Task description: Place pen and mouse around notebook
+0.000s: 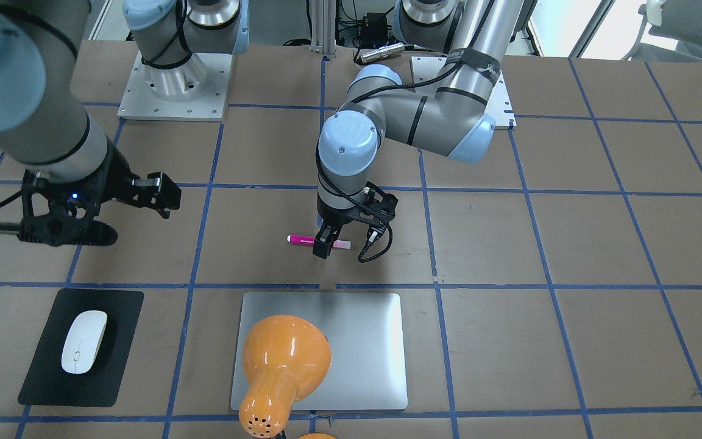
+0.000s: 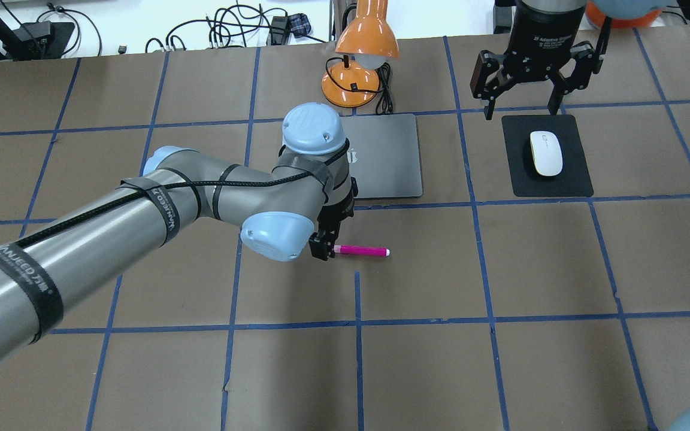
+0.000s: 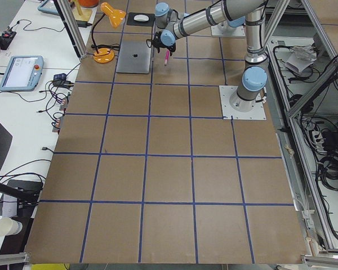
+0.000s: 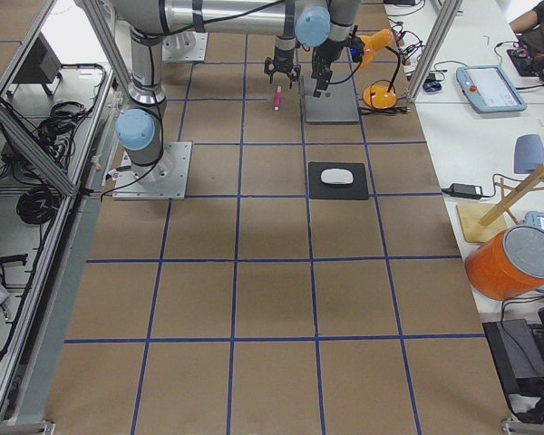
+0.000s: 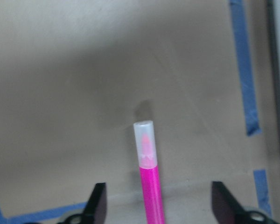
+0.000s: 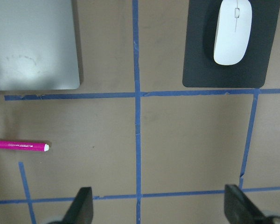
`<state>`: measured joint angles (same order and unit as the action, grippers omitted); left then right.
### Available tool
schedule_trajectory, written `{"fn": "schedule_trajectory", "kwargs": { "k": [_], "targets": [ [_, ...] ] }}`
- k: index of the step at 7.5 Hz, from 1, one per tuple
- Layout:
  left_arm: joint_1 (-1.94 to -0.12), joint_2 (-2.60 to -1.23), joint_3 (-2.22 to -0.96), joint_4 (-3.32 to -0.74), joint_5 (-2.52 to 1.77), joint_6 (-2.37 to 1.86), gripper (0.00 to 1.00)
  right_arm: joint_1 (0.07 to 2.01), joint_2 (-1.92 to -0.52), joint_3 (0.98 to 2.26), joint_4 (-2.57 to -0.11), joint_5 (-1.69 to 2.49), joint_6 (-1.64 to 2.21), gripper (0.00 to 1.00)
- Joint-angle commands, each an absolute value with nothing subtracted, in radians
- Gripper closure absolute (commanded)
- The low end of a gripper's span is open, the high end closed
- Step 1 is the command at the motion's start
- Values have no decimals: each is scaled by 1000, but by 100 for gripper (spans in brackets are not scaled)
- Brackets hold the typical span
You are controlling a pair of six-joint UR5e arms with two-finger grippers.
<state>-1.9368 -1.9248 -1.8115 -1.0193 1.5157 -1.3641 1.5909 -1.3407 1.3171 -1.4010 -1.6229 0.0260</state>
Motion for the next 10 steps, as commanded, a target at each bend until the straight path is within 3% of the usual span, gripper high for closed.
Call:
{"fn": "schedule_trajectory", "kwargs": {
  "k": [1, 3, 5, 10],
  "targets": [
    [-1866, -1795, -1735, -1170, 1520, -668, 0, 1612, -1495, 1342, -1394, -1618, 34, 0],
    [-1707, -1680, -1625, -1441, 1519, -285, 0, 1614, -1462, 1353, -1399, -1615, 31, 0],
    [-1600, -1620, -1537, -1538, 1520, -85, 0, 1615, -1456, 1373, -1462, -1615, 28, 0],
    [-1582, -1566, -1552, -1572, 1523, -75, 0, 1615, -1460, 1378, -1462, -1591, 31, 0]
  ]
}}
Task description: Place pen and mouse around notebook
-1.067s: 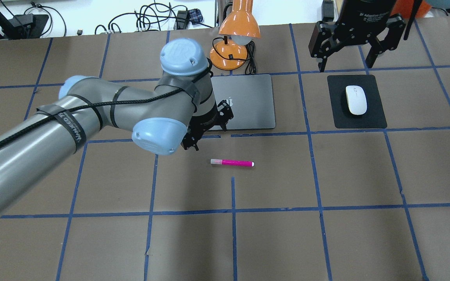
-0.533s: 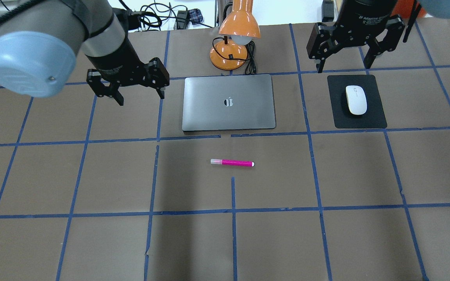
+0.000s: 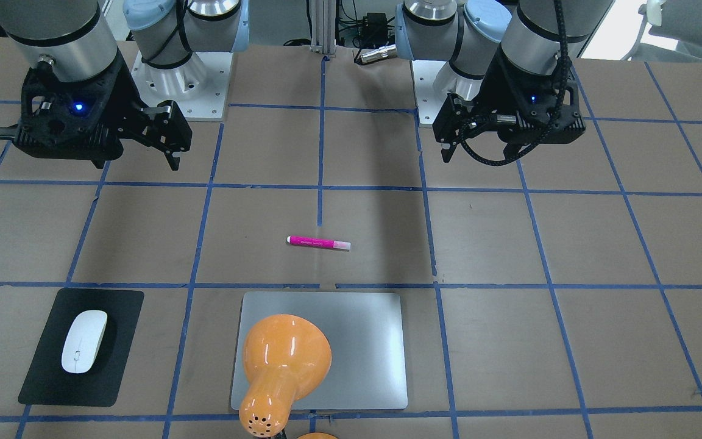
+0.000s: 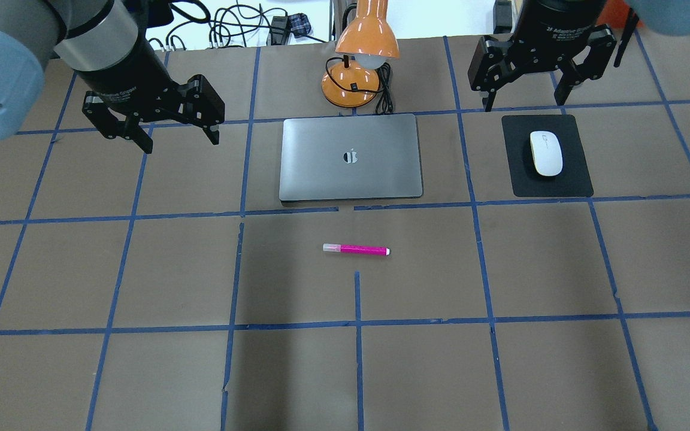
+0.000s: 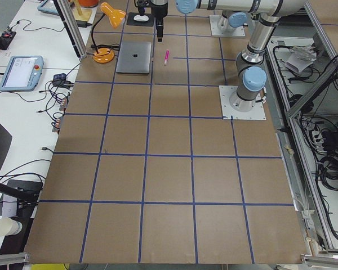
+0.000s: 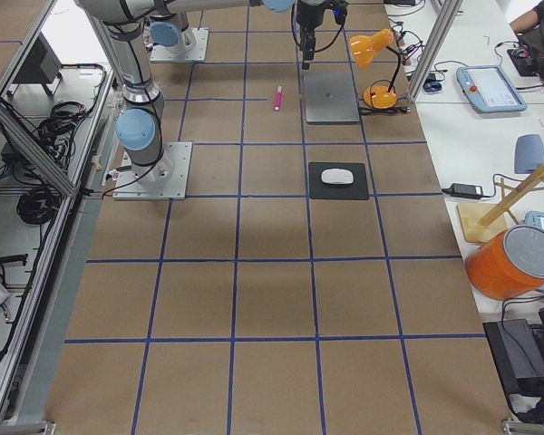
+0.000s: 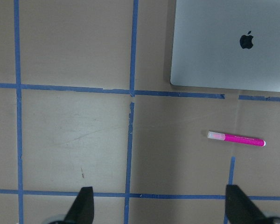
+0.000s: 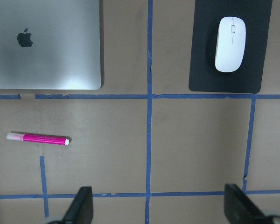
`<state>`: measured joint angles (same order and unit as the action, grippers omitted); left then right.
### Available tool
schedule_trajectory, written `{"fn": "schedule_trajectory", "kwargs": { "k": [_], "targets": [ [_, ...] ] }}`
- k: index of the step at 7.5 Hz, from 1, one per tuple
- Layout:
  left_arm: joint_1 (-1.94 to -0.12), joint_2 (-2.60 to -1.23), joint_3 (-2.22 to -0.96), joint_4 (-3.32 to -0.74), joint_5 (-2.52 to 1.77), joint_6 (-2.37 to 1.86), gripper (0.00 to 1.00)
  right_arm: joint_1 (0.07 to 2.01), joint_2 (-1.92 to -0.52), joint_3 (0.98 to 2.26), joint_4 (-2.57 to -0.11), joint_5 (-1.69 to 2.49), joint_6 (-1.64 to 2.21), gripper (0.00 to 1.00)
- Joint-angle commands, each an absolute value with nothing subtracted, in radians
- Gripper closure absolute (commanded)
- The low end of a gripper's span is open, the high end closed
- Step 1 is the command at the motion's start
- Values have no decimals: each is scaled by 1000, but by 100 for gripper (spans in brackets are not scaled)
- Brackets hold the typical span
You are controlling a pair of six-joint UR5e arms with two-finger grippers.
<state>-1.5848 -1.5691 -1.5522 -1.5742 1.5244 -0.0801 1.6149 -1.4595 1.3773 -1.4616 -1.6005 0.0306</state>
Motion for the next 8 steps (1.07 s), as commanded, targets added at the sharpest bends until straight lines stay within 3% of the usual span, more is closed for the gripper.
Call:
{"fn": "schedule_trajectory", "kwargs": {
  "k": [1, 8],
  "targets": [
    [-1578, -1565, -1555, -1586, 1525, -75, 0, 1615, -1463, 1378, -1463, -1591, 31, 0],
    [-1574, -1517, -1540, -1677, 1525, -75, 0, 1615, -1457, 1379, -1465, -1592, 32, 0]
  ]
}}
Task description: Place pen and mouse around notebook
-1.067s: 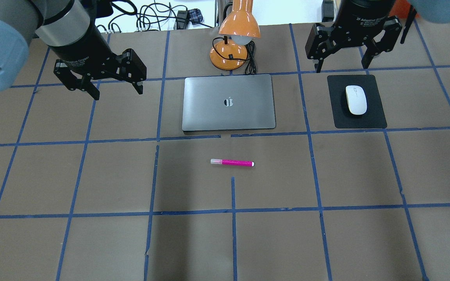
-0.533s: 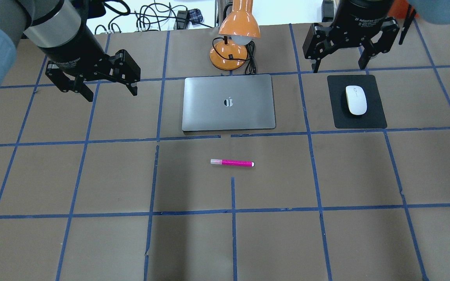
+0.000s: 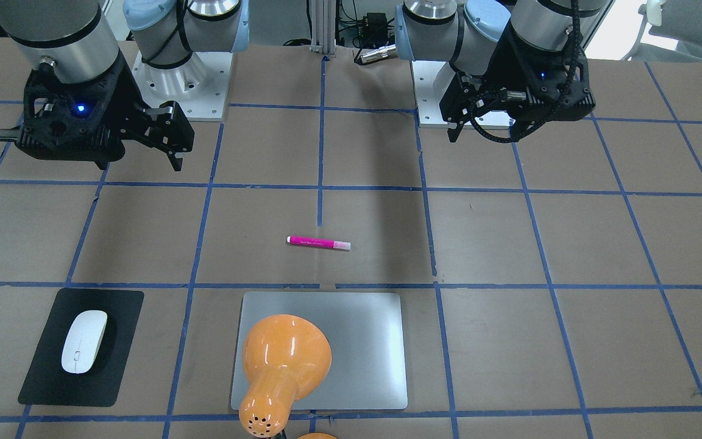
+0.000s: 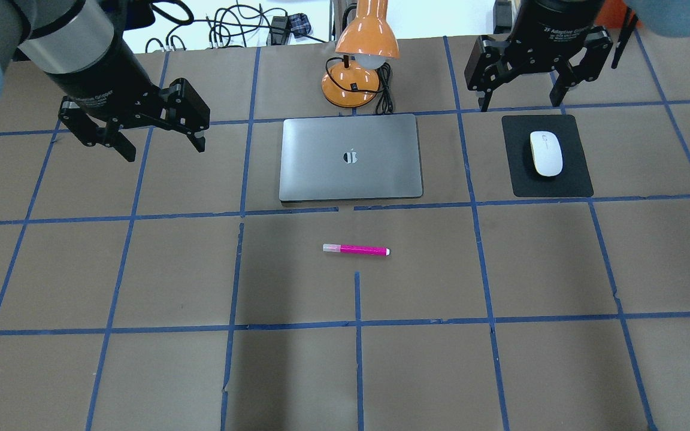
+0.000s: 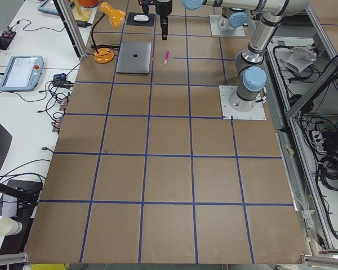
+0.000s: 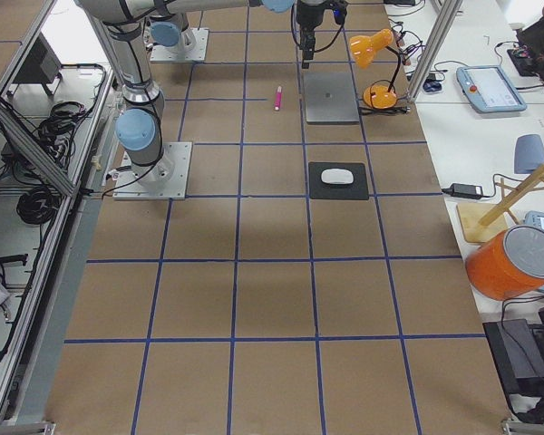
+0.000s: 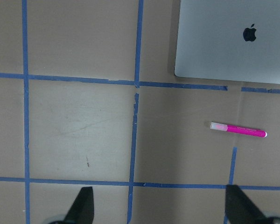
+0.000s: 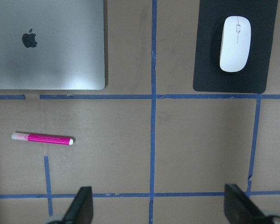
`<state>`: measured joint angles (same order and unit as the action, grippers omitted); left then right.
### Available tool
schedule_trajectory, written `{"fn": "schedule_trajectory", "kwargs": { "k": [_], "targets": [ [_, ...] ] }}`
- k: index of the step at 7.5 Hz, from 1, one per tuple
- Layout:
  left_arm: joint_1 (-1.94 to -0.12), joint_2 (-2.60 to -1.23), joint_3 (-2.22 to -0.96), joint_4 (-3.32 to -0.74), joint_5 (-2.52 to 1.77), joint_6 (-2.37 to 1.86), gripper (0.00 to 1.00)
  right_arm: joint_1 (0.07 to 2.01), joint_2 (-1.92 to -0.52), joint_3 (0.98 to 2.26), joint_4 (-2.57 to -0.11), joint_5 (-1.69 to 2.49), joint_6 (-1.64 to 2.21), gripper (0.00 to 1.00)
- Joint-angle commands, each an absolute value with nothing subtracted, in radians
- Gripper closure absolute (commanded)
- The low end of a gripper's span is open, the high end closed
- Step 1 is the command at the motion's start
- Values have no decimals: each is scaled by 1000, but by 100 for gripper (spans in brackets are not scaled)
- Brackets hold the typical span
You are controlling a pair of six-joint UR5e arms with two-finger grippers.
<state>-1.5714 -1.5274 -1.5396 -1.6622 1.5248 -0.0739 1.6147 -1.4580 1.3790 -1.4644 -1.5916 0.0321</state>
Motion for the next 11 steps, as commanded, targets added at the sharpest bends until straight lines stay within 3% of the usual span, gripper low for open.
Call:
{"fn": "schedule_trajectory", "kwargs": {
  "k": [1, 11],
  "targets": [
    [-1572, -1508, -1540, -1695, 1523, -75, 0, 1615, -1457, 1379, -1465, -1591, 32, 0],
    [-1572, -1497, -1552, -1692, 1519, -81, 0, 1615, -1456, 1381, -1463, -1591, 49, 0]
  ]
}}
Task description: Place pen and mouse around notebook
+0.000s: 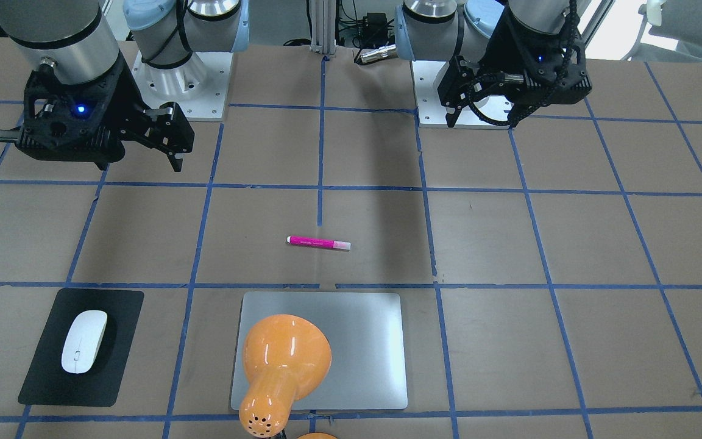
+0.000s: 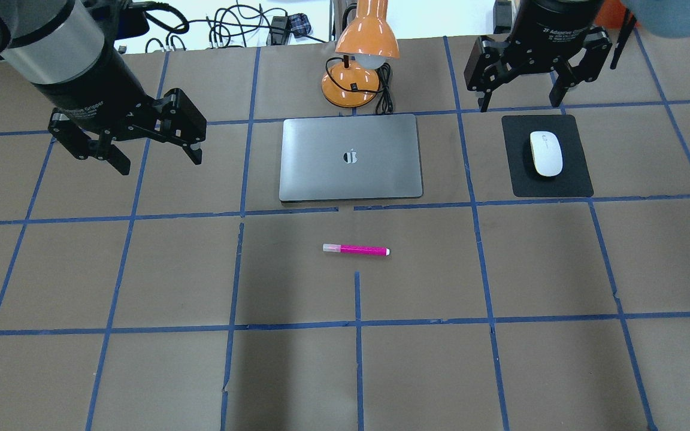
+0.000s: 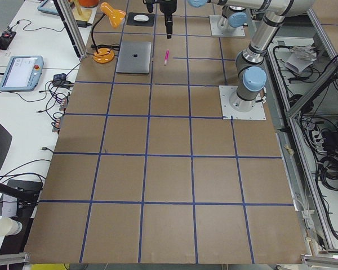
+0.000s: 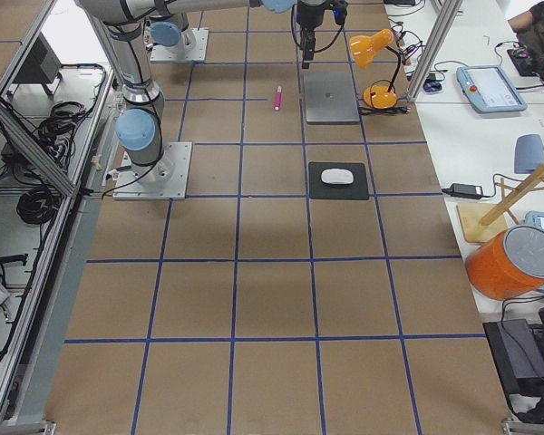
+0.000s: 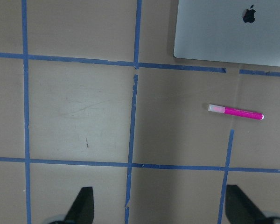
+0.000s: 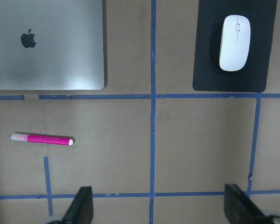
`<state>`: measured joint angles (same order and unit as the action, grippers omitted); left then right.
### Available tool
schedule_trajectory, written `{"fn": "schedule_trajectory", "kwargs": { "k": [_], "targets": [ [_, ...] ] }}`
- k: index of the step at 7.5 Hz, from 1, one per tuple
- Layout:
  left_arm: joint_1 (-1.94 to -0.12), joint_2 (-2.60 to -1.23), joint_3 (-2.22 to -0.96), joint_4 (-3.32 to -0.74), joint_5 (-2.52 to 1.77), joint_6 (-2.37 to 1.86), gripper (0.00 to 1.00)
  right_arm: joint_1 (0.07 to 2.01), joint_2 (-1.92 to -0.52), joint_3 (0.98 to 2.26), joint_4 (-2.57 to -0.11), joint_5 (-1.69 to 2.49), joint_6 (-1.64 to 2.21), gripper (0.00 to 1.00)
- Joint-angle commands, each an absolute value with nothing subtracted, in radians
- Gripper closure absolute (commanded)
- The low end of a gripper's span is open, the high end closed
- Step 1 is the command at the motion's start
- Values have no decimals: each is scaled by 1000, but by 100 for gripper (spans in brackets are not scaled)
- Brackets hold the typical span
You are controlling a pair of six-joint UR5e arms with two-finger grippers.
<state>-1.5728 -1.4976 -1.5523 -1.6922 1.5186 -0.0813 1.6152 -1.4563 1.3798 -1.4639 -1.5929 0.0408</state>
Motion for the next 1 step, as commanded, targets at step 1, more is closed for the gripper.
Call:
{"fn": "schedule_trajectory", "kwargs": {
  "k": [1],
  "targets": [
    [-1572, -1497, -1552, -1692, 1523, -81, 0, 1614, -1456, 1381, -1483, -1591, 49, 0]
  ]
}}
